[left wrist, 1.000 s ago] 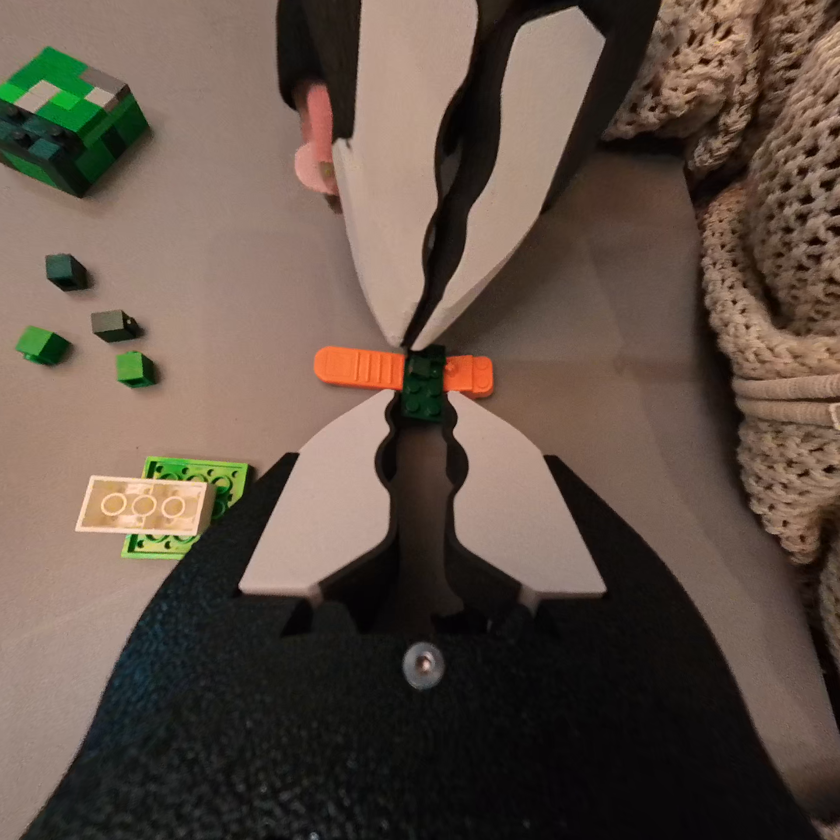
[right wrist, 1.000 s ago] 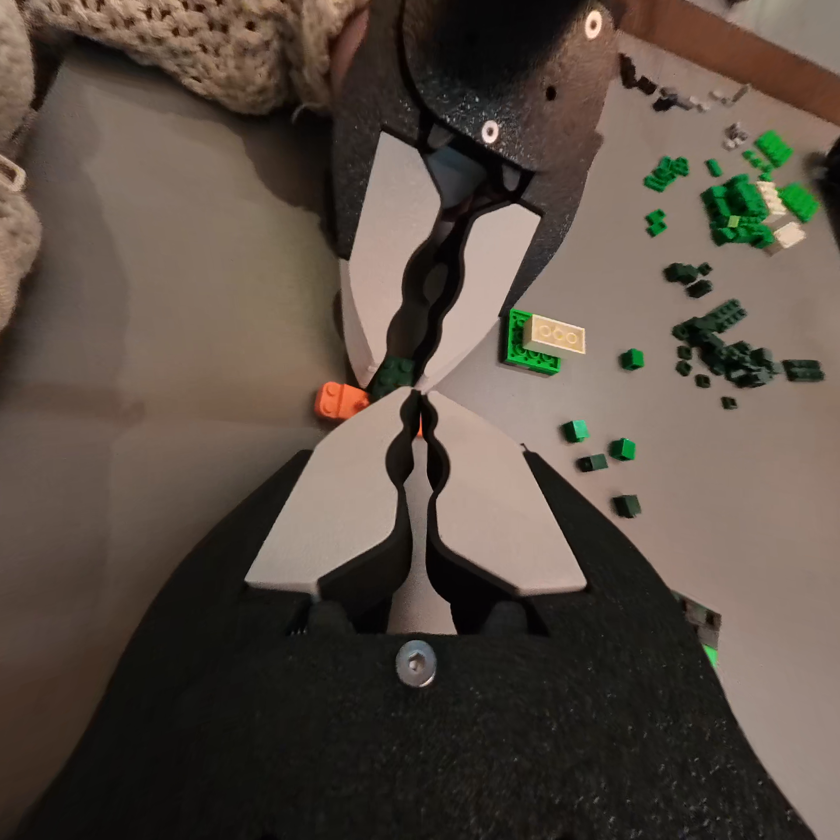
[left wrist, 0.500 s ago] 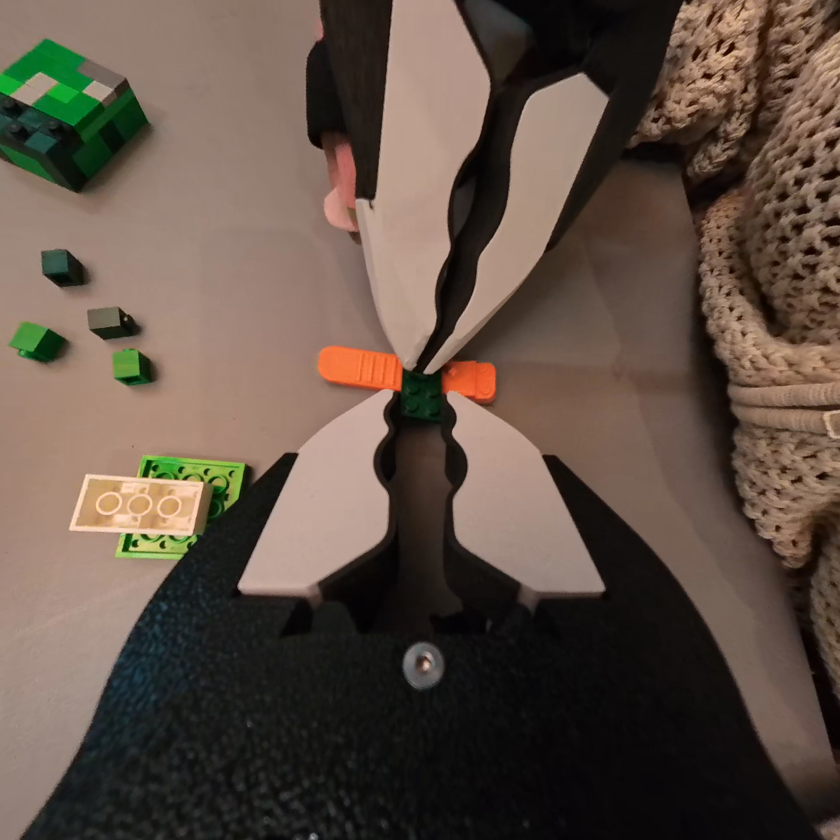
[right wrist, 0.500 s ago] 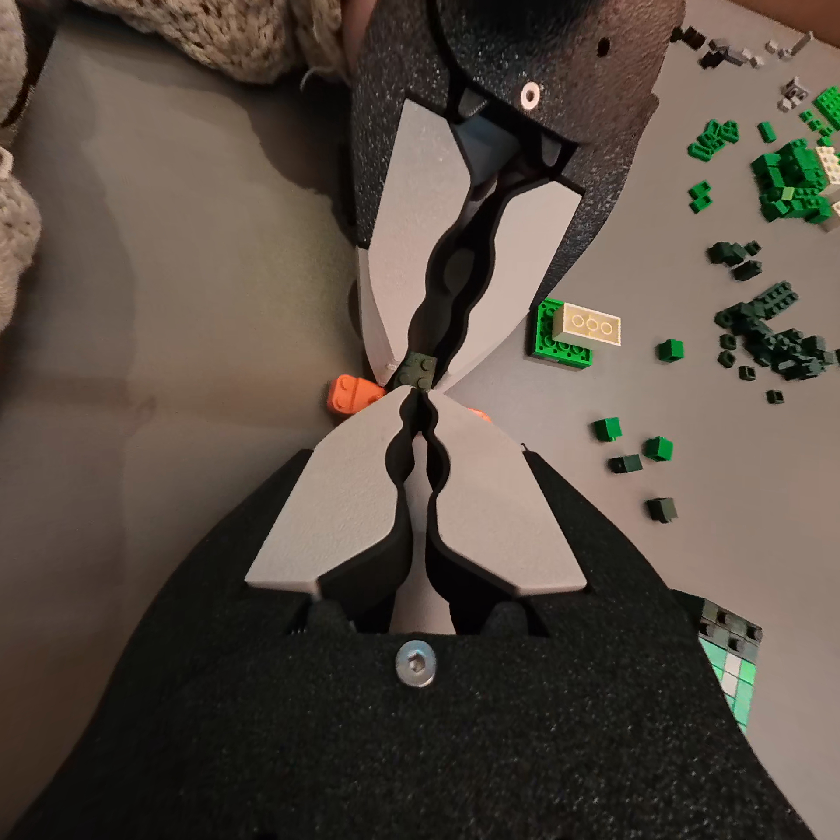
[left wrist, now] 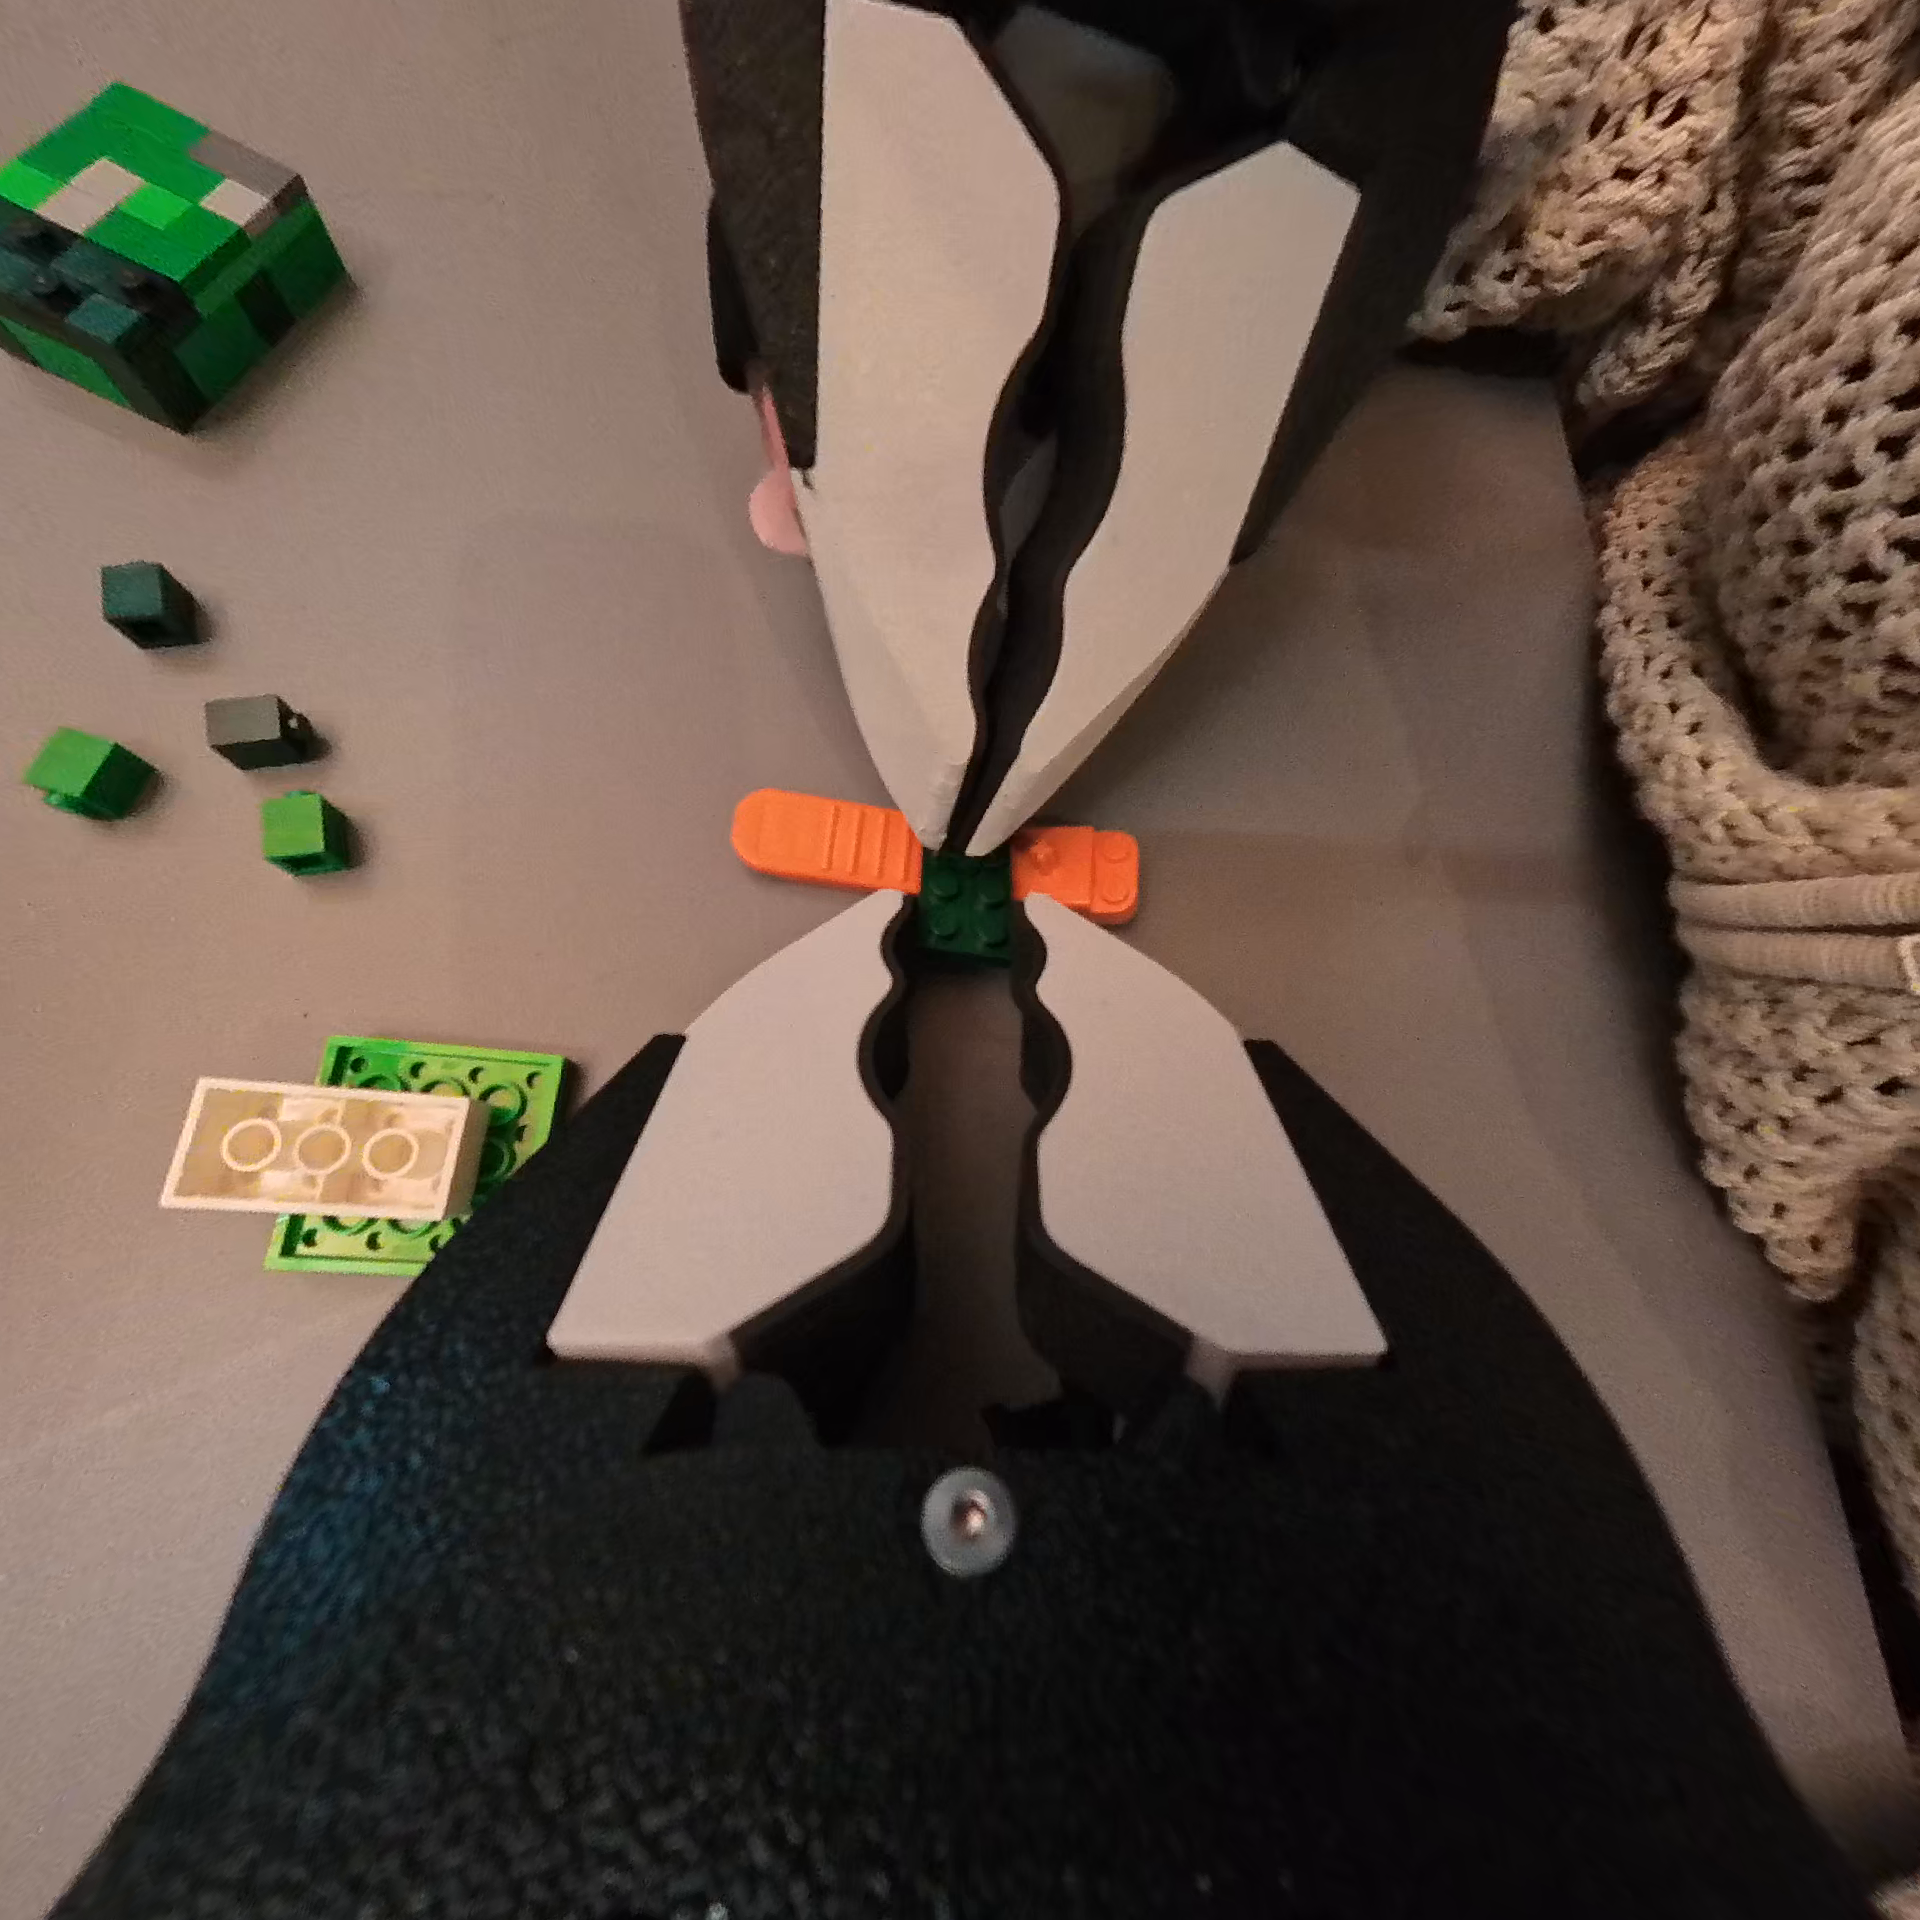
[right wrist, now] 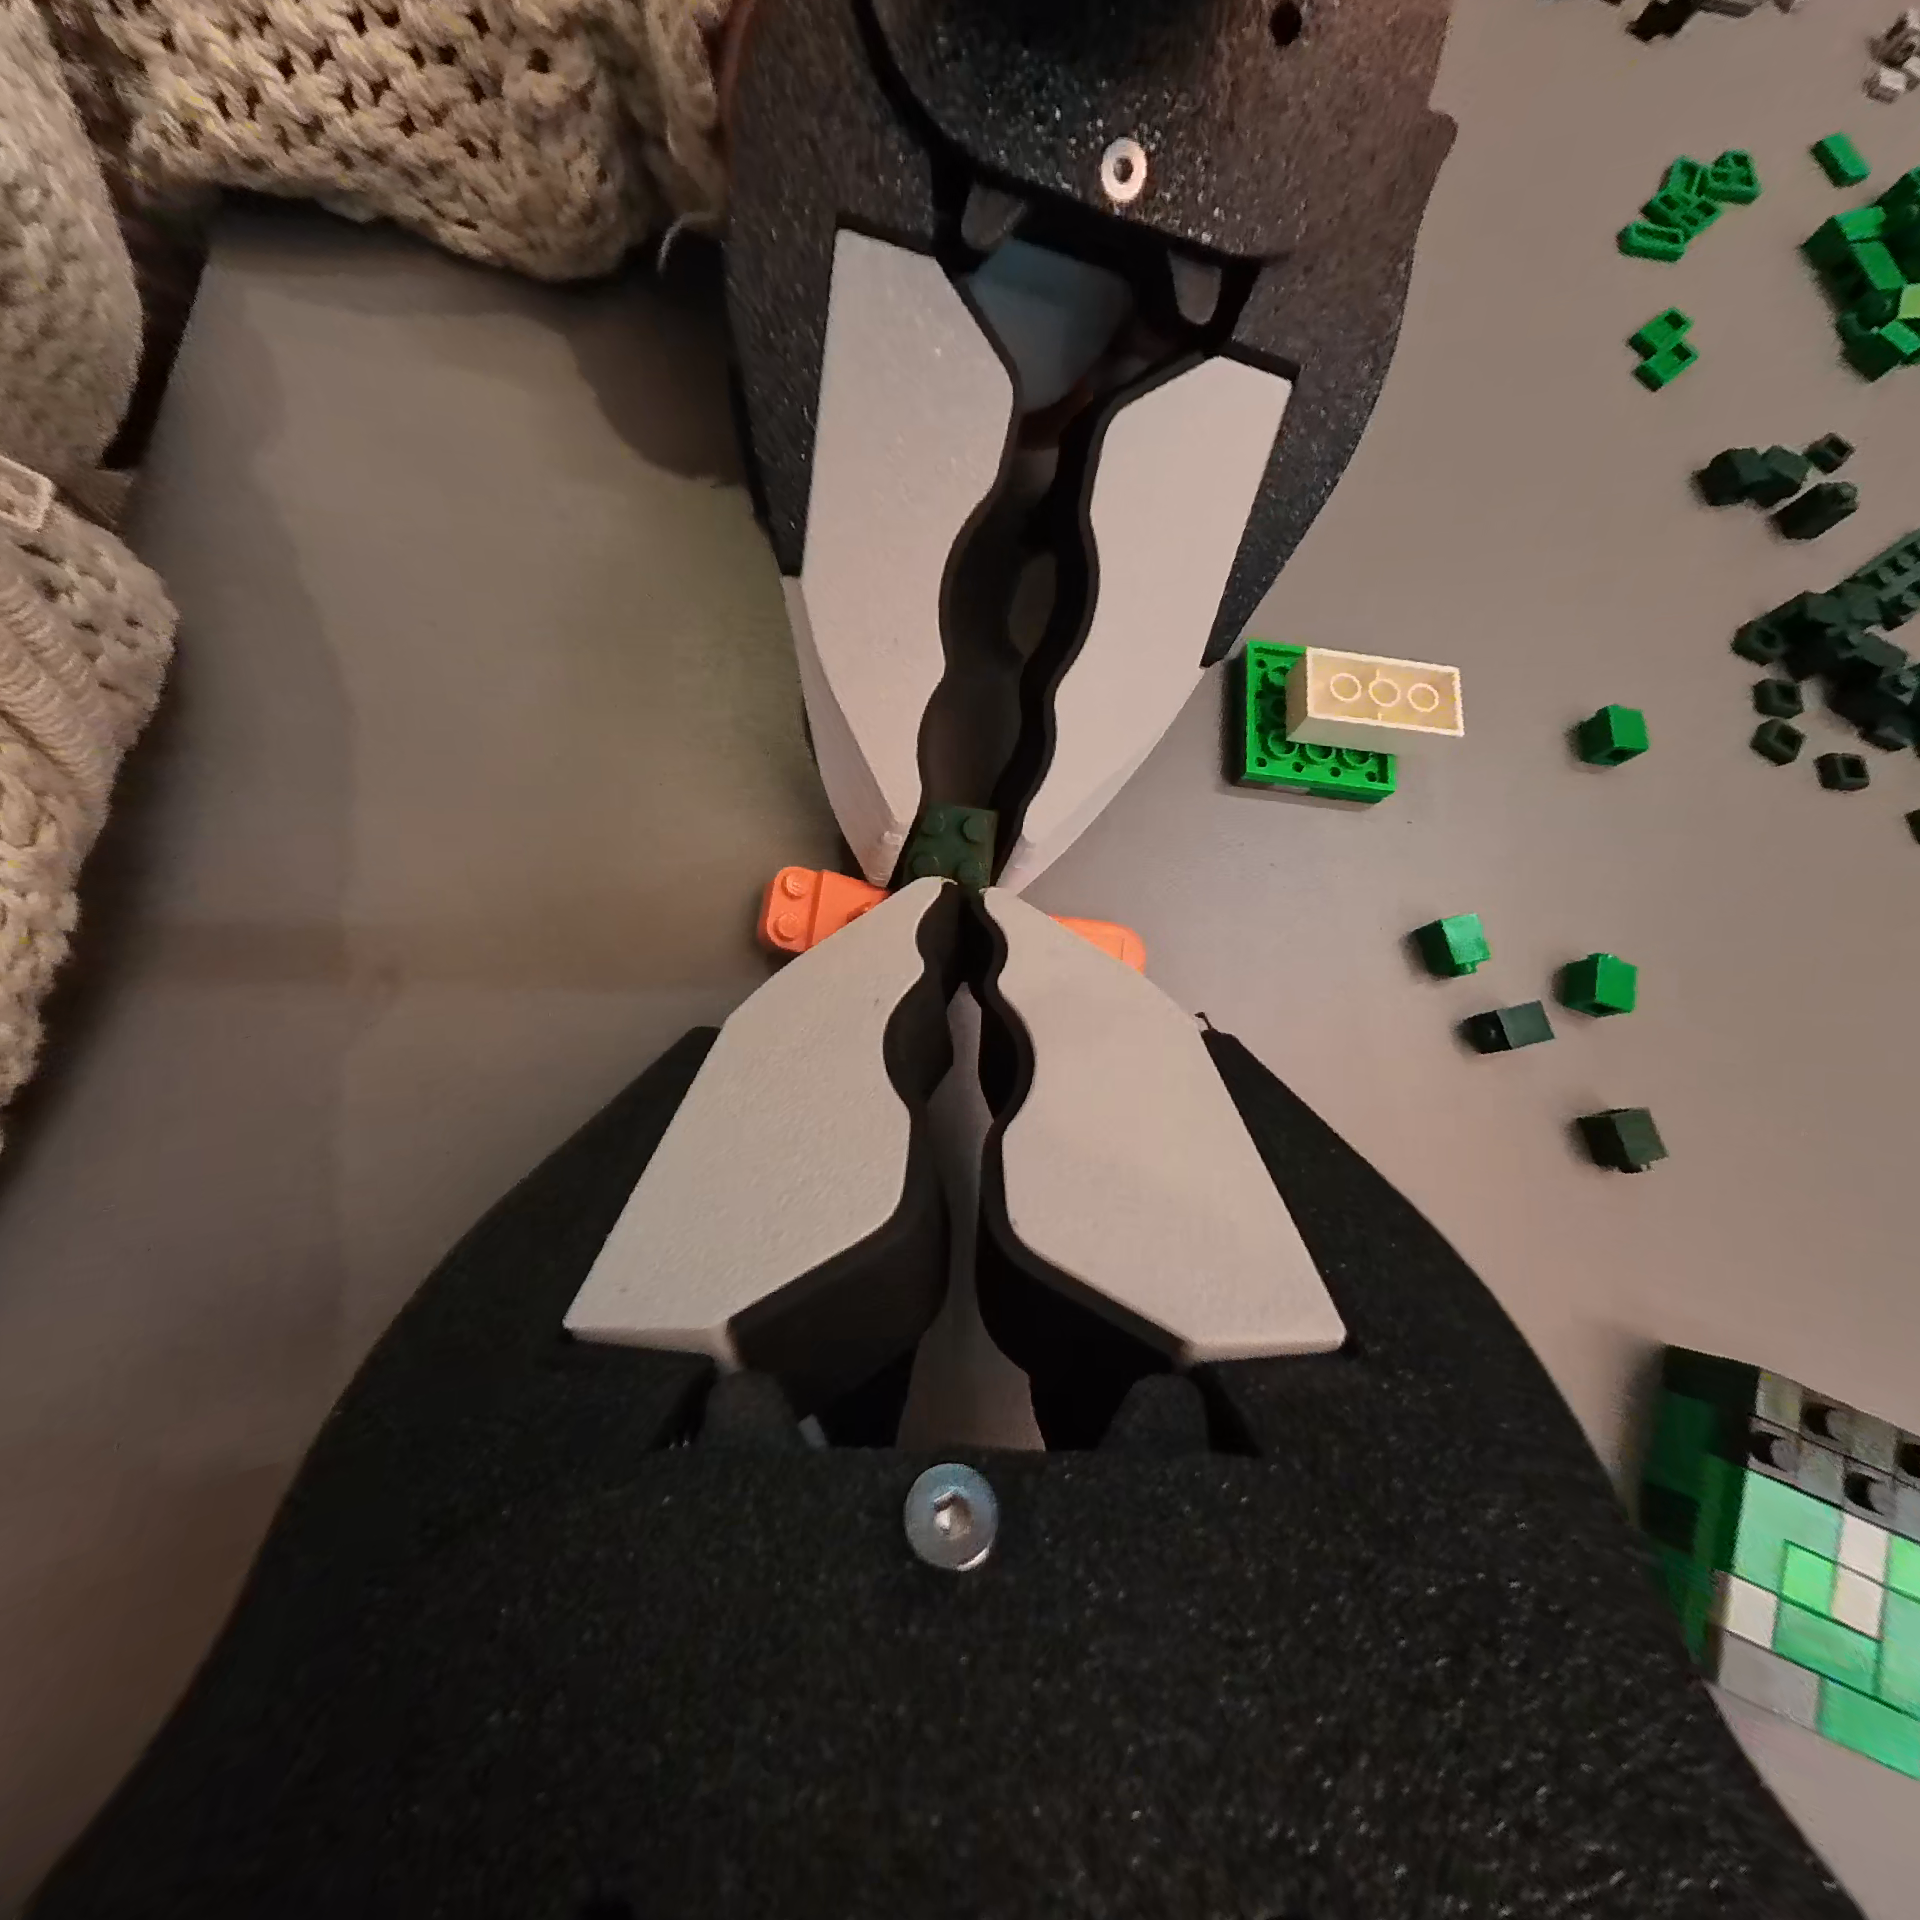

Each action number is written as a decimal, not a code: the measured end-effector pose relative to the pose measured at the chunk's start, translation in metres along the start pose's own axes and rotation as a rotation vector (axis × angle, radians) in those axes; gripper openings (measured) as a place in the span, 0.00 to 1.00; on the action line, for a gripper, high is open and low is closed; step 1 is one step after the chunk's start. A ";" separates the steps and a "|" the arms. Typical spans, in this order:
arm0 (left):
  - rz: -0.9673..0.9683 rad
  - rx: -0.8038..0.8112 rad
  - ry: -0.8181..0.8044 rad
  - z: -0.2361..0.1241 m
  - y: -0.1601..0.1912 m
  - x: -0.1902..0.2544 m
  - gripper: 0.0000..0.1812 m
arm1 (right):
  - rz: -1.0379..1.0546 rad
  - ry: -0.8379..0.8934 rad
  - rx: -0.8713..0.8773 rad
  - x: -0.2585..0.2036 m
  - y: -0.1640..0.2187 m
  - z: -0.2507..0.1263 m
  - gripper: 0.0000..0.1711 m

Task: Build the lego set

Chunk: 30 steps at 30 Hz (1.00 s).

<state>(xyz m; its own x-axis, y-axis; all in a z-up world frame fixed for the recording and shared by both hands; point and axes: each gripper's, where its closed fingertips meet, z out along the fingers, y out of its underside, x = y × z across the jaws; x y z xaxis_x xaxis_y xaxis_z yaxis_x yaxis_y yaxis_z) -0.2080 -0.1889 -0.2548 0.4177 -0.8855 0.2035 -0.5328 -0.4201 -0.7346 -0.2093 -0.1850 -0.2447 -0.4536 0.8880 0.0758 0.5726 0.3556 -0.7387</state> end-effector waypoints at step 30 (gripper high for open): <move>-0.008 0.011 0.014 -0.001 -0.001 0.003 0.09 | 0.138 -0.142 0.153 -0.008 -0.006 -0.009 0.00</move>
<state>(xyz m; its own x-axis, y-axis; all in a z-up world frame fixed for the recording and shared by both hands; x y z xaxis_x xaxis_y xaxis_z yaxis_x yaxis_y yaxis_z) -0.2073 -0.1910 -0.2529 0.4117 -0.8848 0.2184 -0.5213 -0.4252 -0.7399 -0.2028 -0.1919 -0.2343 -0.4761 0.8713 -0.1193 0.5303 0.1762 -0.8293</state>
